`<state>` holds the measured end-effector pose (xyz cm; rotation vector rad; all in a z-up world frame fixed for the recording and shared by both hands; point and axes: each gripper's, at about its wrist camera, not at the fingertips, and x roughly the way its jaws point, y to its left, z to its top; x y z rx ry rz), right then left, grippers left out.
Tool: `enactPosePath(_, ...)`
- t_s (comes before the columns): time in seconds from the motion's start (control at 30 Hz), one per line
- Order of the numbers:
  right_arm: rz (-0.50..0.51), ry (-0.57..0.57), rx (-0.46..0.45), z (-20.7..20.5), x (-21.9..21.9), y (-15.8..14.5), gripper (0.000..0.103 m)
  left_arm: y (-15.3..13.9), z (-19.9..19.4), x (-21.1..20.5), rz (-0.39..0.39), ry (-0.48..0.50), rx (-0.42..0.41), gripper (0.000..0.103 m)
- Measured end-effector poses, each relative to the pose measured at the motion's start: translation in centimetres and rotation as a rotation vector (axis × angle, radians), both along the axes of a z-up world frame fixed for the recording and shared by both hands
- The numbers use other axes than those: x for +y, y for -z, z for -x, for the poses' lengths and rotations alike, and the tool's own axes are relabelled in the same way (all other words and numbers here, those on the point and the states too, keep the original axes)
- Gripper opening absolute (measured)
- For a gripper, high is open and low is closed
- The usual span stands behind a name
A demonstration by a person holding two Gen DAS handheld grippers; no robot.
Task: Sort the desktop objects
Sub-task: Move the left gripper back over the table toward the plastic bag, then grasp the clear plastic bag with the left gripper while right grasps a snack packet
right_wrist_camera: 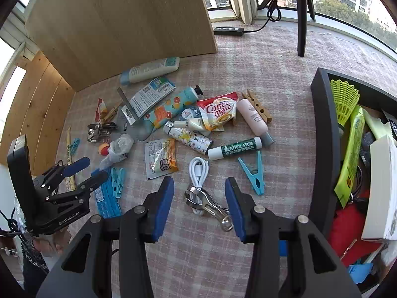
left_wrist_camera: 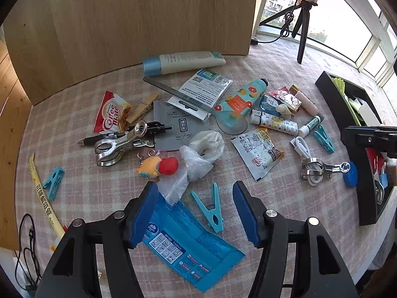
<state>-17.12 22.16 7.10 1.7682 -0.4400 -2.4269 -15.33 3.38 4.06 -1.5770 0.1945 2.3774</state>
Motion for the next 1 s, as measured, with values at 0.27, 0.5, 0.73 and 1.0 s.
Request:
enactPosePath(0.27,-0.024,-0.080,-0.059,4.0,-4.9,2.8,0.042,1.2,1.4,0.2,0.001,0.028,-0.022,0.057)
enactPosePath(0.5,-0.075,-0.106,-0.103,6.3,-7.4,5.3,0.042,1.9,2.9,0.5,-0.010,0.032,-0.039,0.057)
enactPosePath(0.73,-0.142,-0.124,-0.122,6.9,-9.1,6.6,0.055,2.0,3.0,0.6,-0.013,0.059,-0.029,0.057)
enactPosePath(1.0,-0.221,-0.148,-0.089,6.6,-9.8,6.4,0.044,2.3,2.8,0.4,-0.045,0.075,-0.034,0.051)
